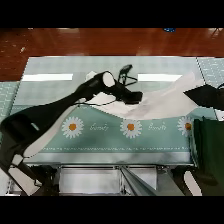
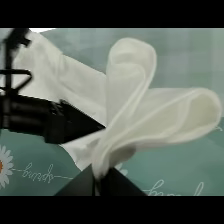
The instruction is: Fold the shirts.
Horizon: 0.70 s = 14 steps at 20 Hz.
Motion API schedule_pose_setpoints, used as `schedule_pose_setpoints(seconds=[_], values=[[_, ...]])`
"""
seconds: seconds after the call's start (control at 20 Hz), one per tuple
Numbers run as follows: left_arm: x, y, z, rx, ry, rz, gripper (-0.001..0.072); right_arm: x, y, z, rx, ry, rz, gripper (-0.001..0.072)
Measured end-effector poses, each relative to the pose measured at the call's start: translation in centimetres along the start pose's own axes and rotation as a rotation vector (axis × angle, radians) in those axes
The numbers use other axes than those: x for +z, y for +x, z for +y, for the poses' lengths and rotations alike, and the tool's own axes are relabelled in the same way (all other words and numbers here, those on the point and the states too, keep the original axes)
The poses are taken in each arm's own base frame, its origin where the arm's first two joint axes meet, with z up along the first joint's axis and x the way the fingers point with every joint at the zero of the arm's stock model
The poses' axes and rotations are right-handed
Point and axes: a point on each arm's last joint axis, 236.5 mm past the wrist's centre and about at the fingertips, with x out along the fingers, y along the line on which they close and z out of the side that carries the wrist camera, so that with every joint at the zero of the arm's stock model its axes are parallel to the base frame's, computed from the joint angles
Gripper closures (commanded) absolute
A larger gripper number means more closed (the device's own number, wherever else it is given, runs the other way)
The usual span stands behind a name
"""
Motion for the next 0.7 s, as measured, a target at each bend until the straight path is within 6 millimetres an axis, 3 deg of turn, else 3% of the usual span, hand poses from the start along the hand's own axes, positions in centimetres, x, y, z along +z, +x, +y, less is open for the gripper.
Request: schedule_pose_setpoints(seconds=[0.25, 0.4, 0.55, 0.7], values=[[-5.0, 5.1, -2.9, -0.054, -0.007, 0.185, 0.0695, -0.2, -0.7, 1.0, 0.026, -0.010, -0.017, 0.0686], [-5.5, 5.1, -3.2, -0.065, -0.020, 0.216, 0.0696, -0.2, -0.8, 1.2, 0.031, -0.012, -0.021, 0.0686], [-2.2, 1.8, -2.3, -0.076, -0.052, 0.157, 0.0695, -0.2, -0.8, 1.3, 0.033, -0.016, -0.023, 0.0686], [3.2, -5.5, 0.4, -0.051, -0.066, 0.023, 0.0695, -0.2, -0.8, 1.4, 0.038, -0.020, -0.022, 0.0686]])
